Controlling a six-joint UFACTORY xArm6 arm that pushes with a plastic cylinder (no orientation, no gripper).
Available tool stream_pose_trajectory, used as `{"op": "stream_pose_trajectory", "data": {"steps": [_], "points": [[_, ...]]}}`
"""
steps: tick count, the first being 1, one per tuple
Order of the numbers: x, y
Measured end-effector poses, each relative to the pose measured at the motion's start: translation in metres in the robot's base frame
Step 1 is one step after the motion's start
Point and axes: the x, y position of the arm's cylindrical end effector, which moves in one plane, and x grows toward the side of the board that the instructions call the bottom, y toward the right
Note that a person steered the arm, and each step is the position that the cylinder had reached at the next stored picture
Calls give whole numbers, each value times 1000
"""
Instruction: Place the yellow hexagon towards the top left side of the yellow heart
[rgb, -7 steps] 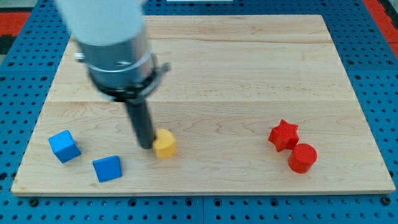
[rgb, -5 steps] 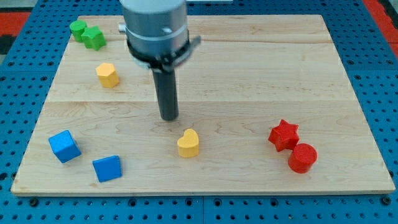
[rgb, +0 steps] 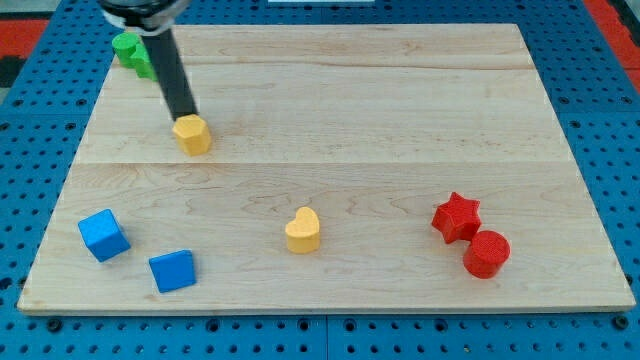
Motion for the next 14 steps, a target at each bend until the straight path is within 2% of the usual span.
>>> {"op": "stream_pose_trajectory", "data": {"steps": [4,6,7,8,9,11,12,13,14], "points": [[-23,-6],[-11,-6],[4,-17],[11,22],[48,57],[45,-12],[76,4],[108,73],[124,92]]}}
